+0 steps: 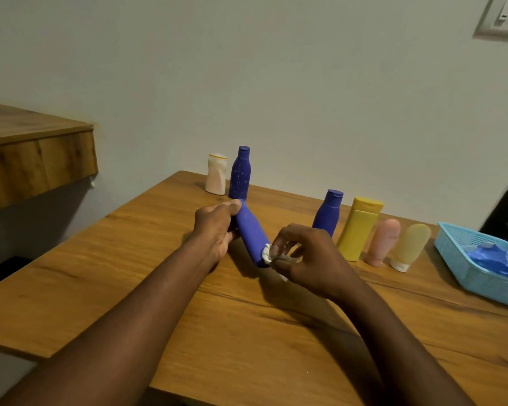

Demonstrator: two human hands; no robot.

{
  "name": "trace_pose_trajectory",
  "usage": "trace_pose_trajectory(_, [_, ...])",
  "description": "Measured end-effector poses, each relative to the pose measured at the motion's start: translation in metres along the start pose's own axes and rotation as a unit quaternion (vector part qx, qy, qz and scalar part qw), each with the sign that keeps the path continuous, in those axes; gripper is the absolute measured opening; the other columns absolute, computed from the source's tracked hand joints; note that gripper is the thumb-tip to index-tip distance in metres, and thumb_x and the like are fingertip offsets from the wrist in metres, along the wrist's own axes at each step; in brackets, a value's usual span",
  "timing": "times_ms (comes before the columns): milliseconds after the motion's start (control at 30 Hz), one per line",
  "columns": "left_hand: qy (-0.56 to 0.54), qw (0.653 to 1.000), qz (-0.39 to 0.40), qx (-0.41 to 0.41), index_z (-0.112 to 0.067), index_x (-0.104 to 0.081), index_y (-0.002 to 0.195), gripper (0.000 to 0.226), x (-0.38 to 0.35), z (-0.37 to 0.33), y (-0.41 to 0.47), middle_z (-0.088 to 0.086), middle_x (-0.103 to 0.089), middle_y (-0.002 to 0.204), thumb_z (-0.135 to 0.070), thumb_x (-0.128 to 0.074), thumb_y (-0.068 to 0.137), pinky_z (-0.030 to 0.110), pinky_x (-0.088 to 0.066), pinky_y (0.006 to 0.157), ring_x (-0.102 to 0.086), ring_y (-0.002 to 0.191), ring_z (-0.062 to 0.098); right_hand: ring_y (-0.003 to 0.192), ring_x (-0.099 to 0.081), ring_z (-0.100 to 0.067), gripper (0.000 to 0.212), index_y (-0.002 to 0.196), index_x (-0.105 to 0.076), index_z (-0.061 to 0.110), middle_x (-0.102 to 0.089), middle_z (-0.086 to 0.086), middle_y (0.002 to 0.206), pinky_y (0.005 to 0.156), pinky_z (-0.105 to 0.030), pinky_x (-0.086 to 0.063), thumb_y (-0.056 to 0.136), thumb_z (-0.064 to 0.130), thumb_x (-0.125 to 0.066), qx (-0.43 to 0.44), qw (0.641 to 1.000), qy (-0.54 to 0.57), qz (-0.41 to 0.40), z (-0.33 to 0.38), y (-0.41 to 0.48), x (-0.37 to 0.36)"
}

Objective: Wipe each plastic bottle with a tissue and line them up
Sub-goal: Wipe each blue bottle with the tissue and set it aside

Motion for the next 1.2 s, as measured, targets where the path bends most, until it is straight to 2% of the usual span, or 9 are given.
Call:
trace_pose_trajectory(100, [-0.011,1.000,0.000,-0.006,-0.009,-0.068,0.108,0.012,-0.001,-0.002,0.002,0.009,-0.071,0.104,-0.004,-0.068,0.097,0.042,-0.058,0.082,-0.071,0.094,0.023,0.097,-0.062,-0.002,0.023,0.096,-0.070,0.034,-0.066,0.018,0.100,0.082,-0.032,-0.057,0.080,0.019,-0.079,0.027,0.999,0.027,0.000,0.010,0.000,-0.006])
trace_pose_trajectory(200, [-0.011,1.000,0.015,-0.004,-0.011,-0.070,0.097,0.009,-0.005,-0.001,0.002,0.010,-0.072,0.106,-0.002,-0.068,0.096,0.040,-0.058,0.080,-0.071,0.095,0.023,0.098,-0.062,-0.002,0.023,0.100,-0.075,0.031,-0.067,0.017,0.105,0.080,-0.026,-0.054,0.083,0.016,-0.078,0.042,0.998,0.051,0.000,0.017,0.001,-0.010])
trace_pose_trajectory(300, [0.004,0.999,0.044,-0.007,-0.011,-0.072,0.098,0.009,-0.012,0.002,-0.001,0.012,-0.074,0.112,-0.003,-0.069,0.096,0.040,-0.059,0.079,-0.071,0.100,0.024,0.096,-0.061,-0.001,0.022,0.098,-0.077,0.027,-0.069,0.015,0.103,0.073,-0.016,-0.049,0.084,0.010,-0.075,0.029,0.998,0.050,-0.013,0.012,0.003,-0.004])
trace_pose_trajectory(400, [0.016,0.998,0.065,-0.009,-0.011,-0.073,0.103,0.009,-0.018,0.003,-0.004,0.012,-0.073,0.115,-0.005,-0.069,0.096,0.040,-0.060,0.078,-0.071,0.105,0.026,0.092,-0.060,-0.002,0.019,0.094,-0.079,0.027,-0.069,0.015,0.098,0.069,-0.014,-0.046,0.085,0.012,-0.075,0.006,0.999,0.039,-0.030,0.000,0.004,0.002])
trace_pose_trajectory(733, [0.020,0.985,0.170,-0.022,-0.008,-0.075,0.115,0.020,-0.040,0.003,-0.022,0.012,-0.078,0.111,-0.010,-0.071,0.095,0.042,-0.063,0.086,-0.073,0.108,0.029,0.086,-0.063,-0.001,0.016,0.091,-0.073,0.029,-0.068,0.019,0.094,0.070,-0.015,-0.050,0.087,0.014,-0.070,-0.033,0.980,0.056,-0.190,-0.016,0.001,0.028])
trace_pose_trajectory(867, [0.013,0.987,0.158,-0.025,-0.008,-0.074,0.118,0.022,-0.037,-0.001,-0.020,0.012,-0.075,0.117,-0.010,-0.070,0.096,0.044,-0.063,0.088,-0.071,0.111,0.029,0.087,-0.064,0.001,0.014,0.096,-0.073,0.033,-0.069,0.019,0.098,0.070,-0.016,-0.052,0.083,0.035,-0.078,-0.046,0.991,0.045,-0.116,-0.010,0.003,0.015])
trace_pose_trajectory(967, [0.016,0.989,0.144,-0.028,-0.011,-0.075,0.115,0.020,-0.034,-0.002,-0.017,0.012,-0.073,0.122,-0.010,-0.070,0.096,0.042,-0.062,0.087,-0.070,0.113,0.028,0.081,-0.064,0.003,0.015,0.086,-0.069,0.037,-0.068,0.019,0.088,0.064,-0.013,-0.047,0.080,0.031,-0.081,-0.055,0.997,0.020,-0.054,-0.007,0.004,0.004])
trace_pose_trajectory(1067, [0.020,0.987,0.158,-0.029,-0.012,-0.075,0.114,0.019,-0.037,-0.001,-0.018,0.011,-0.074,0.120,-0.011,-0.070,0.096,0.038,-0.063,0.081,-0.070,0.113,0.028,0.078,-0.065,-0.001,0.014,0.082,-0.067,0.035,-0.068,0.017,0.084,0.063,-0.015,-0.048,0.081,0.029,-0.079,-0.066,0.996,0.016,-0.054,-0.008,0.004,0.004])
trace_pose_trajectory(1200, [0.032,0.979,0.201,-0.029,-0.008,-0.074,0.122,0.027,-0.043,0.001,-0.023,0.007,-0.078,0.114,-0.013,-0.071,0.095,0.042,-0.062,0.089,-0.072,0.112,0.028,0.075,-0.065,-0.002,0.014,0.086,-0.064,0.030,-0.067,0.012,0.080,0.062,-0.016,-0.050,0.083,0.023,-0.075,-0.078,0.990,0.048,-0.109,-0.013,0.002,0.015])
Point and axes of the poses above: each hand's wrist, its own y-axis towards the middle knuckle, its own x-axis out of the back of the hand, z = x × y, the point moved 9 cm from there along y, towards the middle knuckle
